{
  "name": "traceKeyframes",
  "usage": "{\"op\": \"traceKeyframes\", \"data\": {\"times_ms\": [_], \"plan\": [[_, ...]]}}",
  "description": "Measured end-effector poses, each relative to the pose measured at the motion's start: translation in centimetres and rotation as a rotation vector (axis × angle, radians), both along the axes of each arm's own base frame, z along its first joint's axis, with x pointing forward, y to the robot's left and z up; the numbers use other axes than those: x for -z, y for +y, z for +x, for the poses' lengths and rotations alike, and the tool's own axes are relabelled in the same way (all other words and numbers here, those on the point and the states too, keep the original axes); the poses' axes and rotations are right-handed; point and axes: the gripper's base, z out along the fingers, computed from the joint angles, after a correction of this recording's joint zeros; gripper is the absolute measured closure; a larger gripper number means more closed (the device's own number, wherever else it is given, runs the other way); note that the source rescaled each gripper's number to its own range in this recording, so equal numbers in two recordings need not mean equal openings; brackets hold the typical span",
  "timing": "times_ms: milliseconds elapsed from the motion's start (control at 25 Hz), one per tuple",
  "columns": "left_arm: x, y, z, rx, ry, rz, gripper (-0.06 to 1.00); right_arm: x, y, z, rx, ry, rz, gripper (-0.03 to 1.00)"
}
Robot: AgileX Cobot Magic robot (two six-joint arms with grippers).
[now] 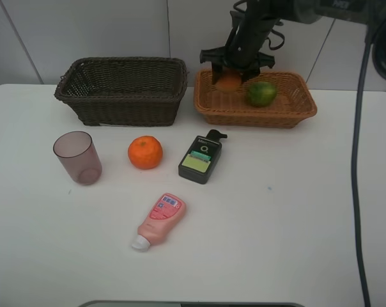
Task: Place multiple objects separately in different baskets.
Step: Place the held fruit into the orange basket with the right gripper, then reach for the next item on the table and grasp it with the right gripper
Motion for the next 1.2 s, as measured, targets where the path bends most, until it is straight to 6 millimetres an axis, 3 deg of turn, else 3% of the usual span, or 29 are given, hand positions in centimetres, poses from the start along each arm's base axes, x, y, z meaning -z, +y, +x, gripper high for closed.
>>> {"op": "traceKeyframes", "data": {"times_ms": [160,240,320,400,440,680,880,1200], "plan": [[0.0,0.0,0.0,0.000,0.000,0.000,-0.02,0.2,0.1,0.0,-0.002,-0.004,0.004,0.93],[0.0,0.0,0.0,0.000,0.000,0.000,-0.02,0.1,0.2,0.1,-0.003,-0.008,0.008,0.65],[0.0,0.0,0.0,0.000,0.000,0.000,-0.02,0.1,0.3,0.0,-0.005,-0.009,0.008,0.25],[0.0,0.0,0.0,0.000,0.000,0.000,-0.02,0.1,0.6,-0.1,-0.012,-0.011,0.007,0.07],[0.0,0.0,0.0,0.000,0.000,0.000,-0.02,0.1,0.8,-0.1,-0.015,-0.010,0.008,0.03],[0.0,0.0,0.0,0.000,0.000,0.000,-0.02,-0.5,1.1,-0.5,-0.019,-0.006,0.016,-0.03],[0.0,0.0,0.0,0.000,0.000,0.000,-0.02,-2.6,1.1,-1.3,-0.015,-0.001,0.022,-0.03],[0.0,0.0,0.0,0.000,0.000,0.000,-0.02,-5.6,2.9,-4.4,0.023,0.074,0.032,-0.03]]}}
